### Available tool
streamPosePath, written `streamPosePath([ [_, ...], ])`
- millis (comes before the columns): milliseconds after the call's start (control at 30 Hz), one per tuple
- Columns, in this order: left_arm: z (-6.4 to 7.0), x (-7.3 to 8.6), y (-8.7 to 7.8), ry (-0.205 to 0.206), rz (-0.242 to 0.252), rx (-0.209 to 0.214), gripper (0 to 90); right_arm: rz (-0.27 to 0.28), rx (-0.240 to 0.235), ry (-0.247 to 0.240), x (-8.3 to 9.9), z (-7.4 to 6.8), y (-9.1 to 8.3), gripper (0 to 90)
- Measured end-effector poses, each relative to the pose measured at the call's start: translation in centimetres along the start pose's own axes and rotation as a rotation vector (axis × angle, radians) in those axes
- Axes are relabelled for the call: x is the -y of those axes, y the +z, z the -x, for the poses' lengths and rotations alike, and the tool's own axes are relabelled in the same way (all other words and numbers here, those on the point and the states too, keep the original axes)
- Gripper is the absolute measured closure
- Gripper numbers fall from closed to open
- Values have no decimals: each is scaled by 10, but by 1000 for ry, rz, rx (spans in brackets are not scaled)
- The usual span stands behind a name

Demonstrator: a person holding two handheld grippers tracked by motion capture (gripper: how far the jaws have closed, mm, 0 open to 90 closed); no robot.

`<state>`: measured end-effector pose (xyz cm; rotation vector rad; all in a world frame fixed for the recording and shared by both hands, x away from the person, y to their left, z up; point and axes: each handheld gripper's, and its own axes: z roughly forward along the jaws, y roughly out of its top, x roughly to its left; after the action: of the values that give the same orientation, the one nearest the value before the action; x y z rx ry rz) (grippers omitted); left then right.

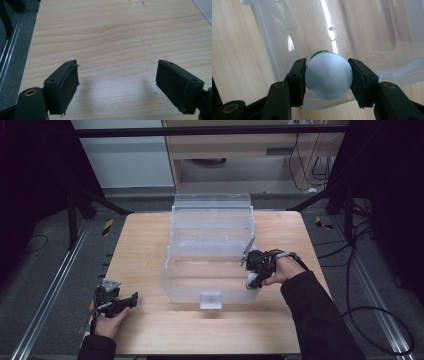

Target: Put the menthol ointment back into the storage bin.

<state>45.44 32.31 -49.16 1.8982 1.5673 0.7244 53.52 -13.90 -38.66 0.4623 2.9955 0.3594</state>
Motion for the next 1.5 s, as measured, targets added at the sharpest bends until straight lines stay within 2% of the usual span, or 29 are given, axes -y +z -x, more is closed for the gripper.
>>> streamPosePath([
  [367, 0, 0, 0, 1, -1, -1, 177, 7, -20, 7, 3, 1, 7, 500],
  [700, 0, 0, 0, 2, -2, -1, 178, -17, -28, 2, 1, 0, 14, 500],
  [1067, 0, 0, 1, 4, -3, 0, 178, 4, -15, 4, 3, -2, 8, 497],
  [1267, 1, 0, 0, 8, -3, 0, 178, 117, 37, 47, 10, -8, -11, 404],
  [1300, 1, 0, 0, 8, -3, 0, 178, 117, 37, 47, 10, -8, -11, 404],
  [1333, 1, 0, 0, 9, -5, 1, 178, 163, 54, 79, 14, -11, -18, 336],
  [1367, 1, 0, 1, 8, -5, 0, 178, 194, 68, 87, 17, -12, -21, 294],
  [1467, 1, 0, 0, 7, -4, 0, 178, 269, 108, 133, 28, -15, -30, 228],
  [1500, 1, 0, 0, 7, -4, 0, 178, 269, 108, 133, 28, -15, -30, 228],
])
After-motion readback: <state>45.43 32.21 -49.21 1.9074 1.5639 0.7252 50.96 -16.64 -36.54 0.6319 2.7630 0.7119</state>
